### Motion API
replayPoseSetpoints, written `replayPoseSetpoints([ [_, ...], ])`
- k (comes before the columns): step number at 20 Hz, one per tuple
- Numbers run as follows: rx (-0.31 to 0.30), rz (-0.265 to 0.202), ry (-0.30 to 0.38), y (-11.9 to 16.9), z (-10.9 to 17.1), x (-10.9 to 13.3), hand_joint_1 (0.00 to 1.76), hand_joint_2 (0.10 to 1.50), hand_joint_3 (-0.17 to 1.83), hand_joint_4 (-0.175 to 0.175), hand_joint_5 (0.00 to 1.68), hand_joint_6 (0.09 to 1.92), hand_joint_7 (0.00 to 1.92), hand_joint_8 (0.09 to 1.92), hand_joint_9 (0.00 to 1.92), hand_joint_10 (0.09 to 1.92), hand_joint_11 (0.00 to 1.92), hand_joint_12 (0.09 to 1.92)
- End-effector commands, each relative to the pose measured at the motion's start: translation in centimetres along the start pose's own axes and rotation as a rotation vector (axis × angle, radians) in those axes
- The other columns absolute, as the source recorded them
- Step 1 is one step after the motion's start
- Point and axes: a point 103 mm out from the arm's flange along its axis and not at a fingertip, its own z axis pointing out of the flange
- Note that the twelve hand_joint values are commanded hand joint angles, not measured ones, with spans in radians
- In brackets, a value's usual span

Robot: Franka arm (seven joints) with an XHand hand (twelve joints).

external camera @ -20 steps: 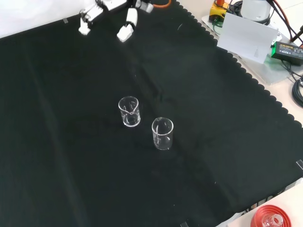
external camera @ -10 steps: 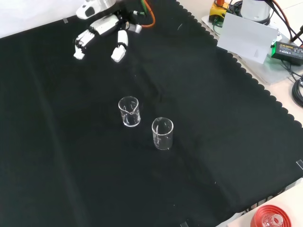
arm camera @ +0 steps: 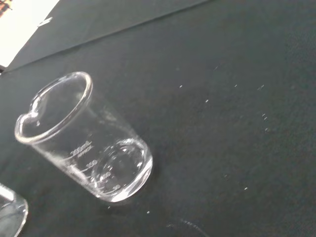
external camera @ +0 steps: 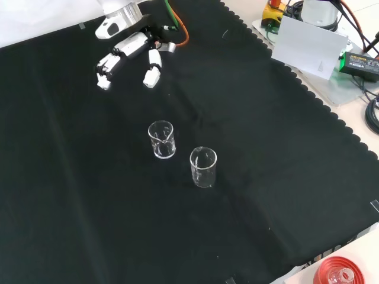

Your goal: Pick up the beaker on the right.

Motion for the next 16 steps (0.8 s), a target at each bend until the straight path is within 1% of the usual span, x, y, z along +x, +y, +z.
replayPoseSetpoints([
  [1,0.008,-0.029,0.033,-0.5,1.4,0.3,0.60,0.65,0.54,-0.052,0.24,0.09,0.18,0.63,0.31,0.67,0.00,1.07],
  [4,0.018,-0.049,0.041,-0.9,2.1,0.5,0.60,0.64,0.54,-0.053,0.25,0.09,0.18,0.63,0.31,0.67,0.00,1.08],
  [9,0.058,-0.078,0.060,-1.6,3.6,0.6,0.59,0.63,0.54,-0.051,0.24,0.09,0.18,0.64,0.31,0.66,0.00,1.07],
  [13,0.063,-0.102,0.061,-2.1,4.6,0.9,0.59,0.61,0.53,-0.047,0.22,0.09,0.16,0.63,0.28,0.66,0.00,1.02],
  [16,0.070,-0.109,0.064,-2.4,5.5,1.1,0.63,0.59,0.53,-0.047,0.21,0.09,0.16,0.63,0.27,0.66,0.00,1.01],
])
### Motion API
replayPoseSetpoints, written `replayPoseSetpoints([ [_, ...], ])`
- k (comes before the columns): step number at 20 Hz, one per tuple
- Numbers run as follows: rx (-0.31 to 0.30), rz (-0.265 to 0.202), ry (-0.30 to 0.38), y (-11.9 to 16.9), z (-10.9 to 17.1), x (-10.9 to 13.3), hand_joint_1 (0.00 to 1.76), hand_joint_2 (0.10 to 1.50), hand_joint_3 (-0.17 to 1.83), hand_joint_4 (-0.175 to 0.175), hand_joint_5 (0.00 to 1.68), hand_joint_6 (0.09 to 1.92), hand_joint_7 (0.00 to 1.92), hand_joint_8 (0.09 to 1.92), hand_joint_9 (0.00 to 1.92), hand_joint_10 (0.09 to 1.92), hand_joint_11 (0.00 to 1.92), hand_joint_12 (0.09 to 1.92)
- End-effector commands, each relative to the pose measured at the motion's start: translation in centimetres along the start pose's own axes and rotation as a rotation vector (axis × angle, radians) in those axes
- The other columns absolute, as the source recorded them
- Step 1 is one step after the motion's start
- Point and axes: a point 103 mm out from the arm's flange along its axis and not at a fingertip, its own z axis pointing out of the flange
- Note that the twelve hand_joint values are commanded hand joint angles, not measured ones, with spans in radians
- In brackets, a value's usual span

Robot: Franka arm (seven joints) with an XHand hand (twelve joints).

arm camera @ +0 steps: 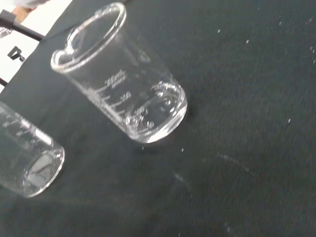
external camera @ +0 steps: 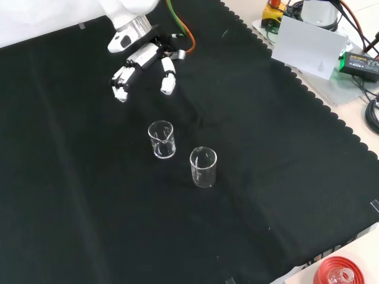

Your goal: Pick up the beaker on the right.

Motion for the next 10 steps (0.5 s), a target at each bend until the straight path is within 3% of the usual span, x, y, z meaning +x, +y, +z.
replayPoseSetpoints([
  [1,0.013,-0.026,0.003,-0.5,1.9,0.4,0.64,0.58,0.52,-0.047,0.20,0.09,0.15,0.63,0.27,0.65,0.00,1.01],
  [10,-0.006,-0.024,0.069,-0.6,4.8,0.4,0.75,0.54,0.54,-0.055,0.18,0.09,0.12,0.62,0.26,0.66,0.00,1.04],
])
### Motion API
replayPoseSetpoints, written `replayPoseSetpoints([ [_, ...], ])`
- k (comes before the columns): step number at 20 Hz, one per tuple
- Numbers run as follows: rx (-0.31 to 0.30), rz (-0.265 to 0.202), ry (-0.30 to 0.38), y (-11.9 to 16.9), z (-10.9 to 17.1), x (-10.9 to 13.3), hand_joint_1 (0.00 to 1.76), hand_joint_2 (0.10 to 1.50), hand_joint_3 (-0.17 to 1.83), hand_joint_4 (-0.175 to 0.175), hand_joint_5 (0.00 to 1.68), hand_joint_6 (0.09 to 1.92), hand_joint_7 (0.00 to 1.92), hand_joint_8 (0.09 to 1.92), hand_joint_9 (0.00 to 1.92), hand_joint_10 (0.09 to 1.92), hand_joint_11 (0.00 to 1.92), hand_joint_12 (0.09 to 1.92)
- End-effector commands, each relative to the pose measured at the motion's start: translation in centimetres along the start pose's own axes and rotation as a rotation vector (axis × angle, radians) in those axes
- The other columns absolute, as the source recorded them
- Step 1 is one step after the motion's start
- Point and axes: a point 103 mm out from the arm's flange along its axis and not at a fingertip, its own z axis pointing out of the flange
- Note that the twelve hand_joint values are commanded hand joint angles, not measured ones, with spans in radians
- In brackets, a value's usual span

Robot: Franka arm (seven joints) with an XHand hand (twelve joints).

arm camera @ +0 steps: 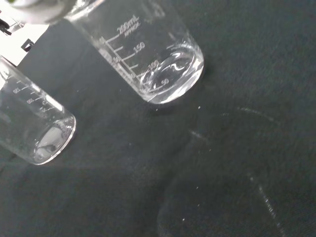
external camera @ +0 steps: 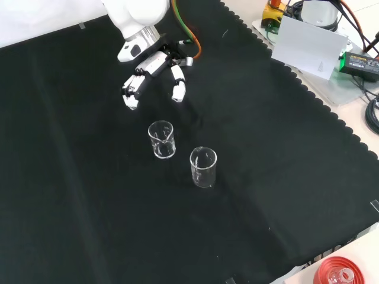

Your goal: Pick up the beaker on the right.

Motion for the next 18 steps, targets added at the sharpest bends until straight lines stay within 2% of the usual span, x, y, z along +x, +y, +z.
replayPoseSetpoints([
  [1,-0.020,0.002,0.051,0.3,1.9,-0.2,0.76,0.54,0.56,-0.059,0.18,0.09,0.12,0.63,0.27,0.66,0.00,1.05],
  [6,-0.022,0.010,0.106,1.0,3.0,-0.4,0.80,0.52,0.59,-0.074,0.19,0.09,0.15,0.65,0.30,0.67,0.00,1.09],
  [18,-0.015,-0.013,0.164,3.1,4.1,-0.7,0.82,0.50,0.64,-0.080,0.19,0.09,0.19,0.68,0.34,0.67,0.00,1.12],
])
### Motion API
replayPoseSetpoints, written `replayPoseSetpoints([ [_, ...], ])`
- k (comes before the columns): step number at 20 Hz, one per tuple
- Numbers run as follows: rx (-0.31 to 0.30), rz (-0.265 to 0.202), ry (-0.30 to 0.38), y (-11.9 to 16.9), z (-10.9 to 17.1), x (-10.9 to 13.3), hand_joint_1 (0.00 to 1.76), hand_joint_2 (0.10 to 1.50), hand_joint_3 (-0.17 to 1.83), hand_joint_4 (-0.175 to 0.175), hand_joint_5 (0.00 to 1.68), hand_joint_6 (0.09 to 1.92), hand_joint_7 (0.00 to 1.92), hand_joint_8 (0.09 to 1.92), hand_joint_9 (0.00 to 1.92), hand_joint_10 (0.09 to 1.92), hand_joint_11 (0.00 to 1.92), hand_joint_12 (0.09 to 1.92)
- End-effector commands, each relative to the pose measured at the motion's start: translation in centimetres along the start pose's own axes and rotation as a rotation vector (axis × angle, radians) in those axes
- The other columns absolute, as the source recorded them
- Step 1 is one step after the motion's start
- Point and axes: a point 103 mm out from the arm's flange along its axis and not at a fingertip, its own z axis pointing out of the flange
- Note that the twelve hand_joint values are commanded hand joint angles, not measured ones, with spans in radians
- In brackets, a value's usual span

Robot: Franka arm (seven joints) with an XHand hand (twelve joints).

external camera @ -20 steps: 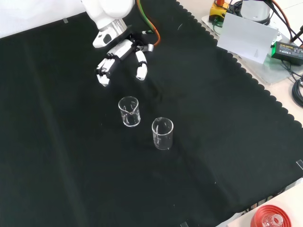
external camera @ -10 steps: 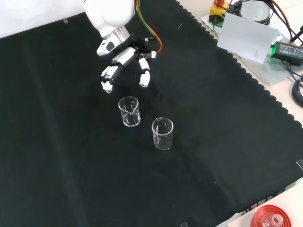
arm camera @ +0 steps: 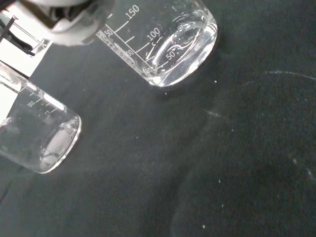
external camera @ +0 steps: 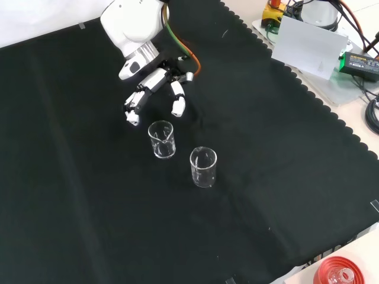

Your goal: Pick up the beaker on the right.

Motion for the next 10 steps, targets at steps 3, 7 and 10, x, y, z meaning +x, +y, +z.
replayPoseSetpoints([
  [3,-0.018,-0.021,0.059,0.9,0.5,0.2,0.82,0.50,0.66,-0.083,0.20,0.09,0.20,0.68,0.35,0.67,0.00,1.13],
  [7,-0.011,-0.028,0.072,1.3,1.1,0.3,0.82,0.49,0.68,-0.087,0.22,0.09,0.22,0.68,0.36,0.67,0.00,1.14],
  [10,-0.018,-0.034,0.087,1.6,1.5,0.4,0.82,0.49,0.68,-0.088,0.22,0.09,0.21,0.68,0.35,0.66,0.00,1.14],
])
